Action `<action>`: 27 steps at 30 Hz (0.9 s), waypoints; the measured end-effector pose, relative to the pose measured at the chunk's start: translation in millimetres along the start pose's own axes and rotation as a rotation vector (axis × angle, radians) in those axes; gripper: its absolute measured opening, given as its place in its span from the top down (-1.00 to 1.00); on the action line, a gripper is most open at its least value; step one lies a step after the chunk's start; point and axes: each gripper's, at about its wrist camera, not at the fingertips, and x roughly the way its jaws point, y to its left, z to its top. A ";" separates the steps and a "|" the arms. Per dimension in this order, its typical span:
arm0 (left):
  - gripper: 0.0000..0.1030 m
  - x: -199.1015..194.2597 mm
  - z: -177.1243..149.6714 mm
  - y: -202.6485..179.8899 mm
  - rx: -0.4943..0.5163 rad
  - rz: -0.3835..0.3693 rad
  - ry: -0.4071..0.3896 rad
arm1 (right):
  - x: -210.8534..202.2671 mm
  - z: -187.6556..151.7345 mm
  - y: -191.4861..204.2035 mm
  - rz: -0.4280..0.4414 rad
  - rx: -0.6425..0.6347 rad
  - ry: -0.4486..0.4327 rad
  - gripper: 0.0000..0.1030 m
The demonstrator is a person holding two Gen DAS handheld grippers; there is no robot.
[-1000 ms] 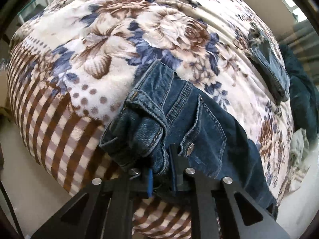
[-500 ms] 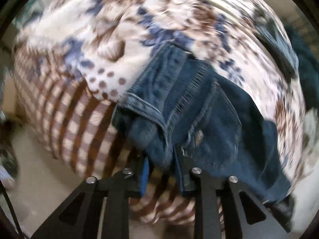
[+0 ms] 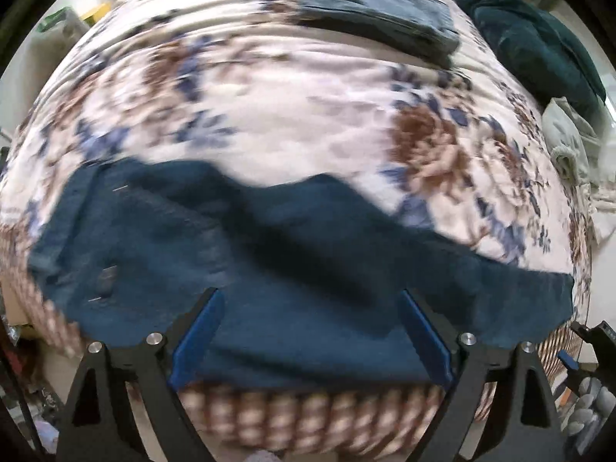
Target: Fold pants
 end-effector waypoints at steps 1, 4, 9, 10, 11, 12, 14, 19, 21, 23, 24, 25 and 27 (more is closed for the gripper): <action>-0.78 5.4 3.9 -15.0 0.005 -0.005 0.003 | -4.8 24.9 -12.4 -0.013 0.030 -0.044 -0.23; -0.78 21.6 5.7 -60.8 0.022 0.017 0.006 | -6.2 95.0 -50.0 -0.058 0.098 -0.117 -0.23; -0.78 52.8 -1.4 -122.2 0.040 0.066 0.039 | 17.4 184.0 -78.3 -0.110 0.093 -0.136 -0.22; -0.78 56.7 -3.1 -130.6 0.041 0.075 0.045 | 23.4 194.1 -76.0 -0.137 0.064 -0.143 -0.13; -0.78 60.1 -5.0 -138.1 0.038 0.085 0.052 | 28.9 202.4 -73.8 -0.169 0.027 -0.142 0.08; -0.78 61.5 -6.6 -142.6 0.032 0.089 0.057 | 37.2 208.2 -71.3 -0.195 -0.009 -0.123 0.78; -0.78 63.3 -10.2 -148.1 0.010 0.105 0.068 | 43.3 209.2 -64.1 -0.224 -0.077 -0.111 0.79; -0.78 53.7 -16.9 -138.4 -0.068 0.147 0.055 | 7.3 207.8 -71.0 -0.257 -0.103 -0.202 0.83; -0.78 50.4 -19.2 -133.1 -0.089 0.163 0.043 | 15.6 210.0 -91.1 -0.272 -0.051 -0.164 0.82; -0.78 45.3 -22.2 -121.4 -0.123 0.176 0.043 | 38.8 215.6 -100.0 -0.266 -0.034 -0.038 0.76; -0.78 42.1 -23.7 -115.0 -0.146 0.175 0.042 | 41.9 220.7 -100.9 -0.255 -0.032 0.009 0.71; -0.78 37.8 -25.2 -107.7 -0.169 0.174 0.038 | 37.1 225.0 -97.2 -0.264 -0.047 0.028 0.54; -0.78 26.9 -28.3 -92.7 -0.213 0.171 0.017 | 16.4 229.9 -82.3 -0.275 -0.086 0.034 0.24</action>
